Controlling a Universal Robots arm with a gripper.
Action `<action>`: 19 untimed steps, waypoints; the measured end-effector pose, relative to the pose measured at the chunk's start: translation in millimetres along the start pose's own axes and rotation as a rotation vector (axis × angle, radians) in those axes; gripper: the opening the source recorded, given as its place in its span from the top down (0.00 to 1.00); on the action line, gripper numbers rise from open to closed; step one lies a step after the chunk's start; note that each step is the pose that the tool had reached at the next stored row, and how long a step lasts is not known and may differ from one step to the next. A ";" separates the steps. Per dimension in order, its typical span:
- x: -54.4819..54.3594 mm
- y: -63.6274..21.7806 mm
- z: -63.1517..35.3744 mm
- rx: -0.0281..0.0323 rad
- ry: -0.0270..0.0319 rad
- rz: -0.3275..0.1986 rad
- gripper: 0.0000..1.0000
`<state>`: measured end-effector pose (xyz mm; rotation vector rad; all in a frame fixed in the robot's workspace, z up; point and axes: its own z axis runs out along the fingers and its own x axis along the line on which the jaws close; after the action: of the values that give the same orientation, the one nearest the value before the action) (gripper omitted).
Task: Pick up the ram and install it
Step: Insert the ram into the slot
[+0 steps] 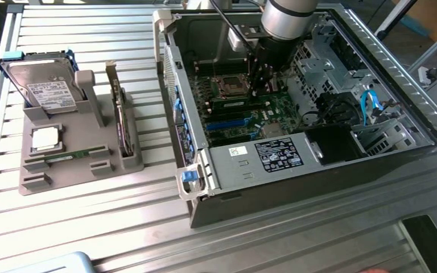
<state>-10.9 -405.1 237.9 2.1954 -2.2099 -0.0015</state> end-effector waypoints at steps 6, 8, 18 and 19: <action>1.6 -0.4 0.5 0.0005 -0.0010 0.000 0.88; 1.8 -0.3 0.1 0.0001 -0.0001 0.000 0.88; 1.9 -0.4 0.5 0.0000 0.0001 0.000 0.88; 1.9 -0.4 0.5 0.0000 0.0001 0.000 0.88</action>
<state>-10.6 -407.1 237.4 2.1953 -2.2100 -0.0014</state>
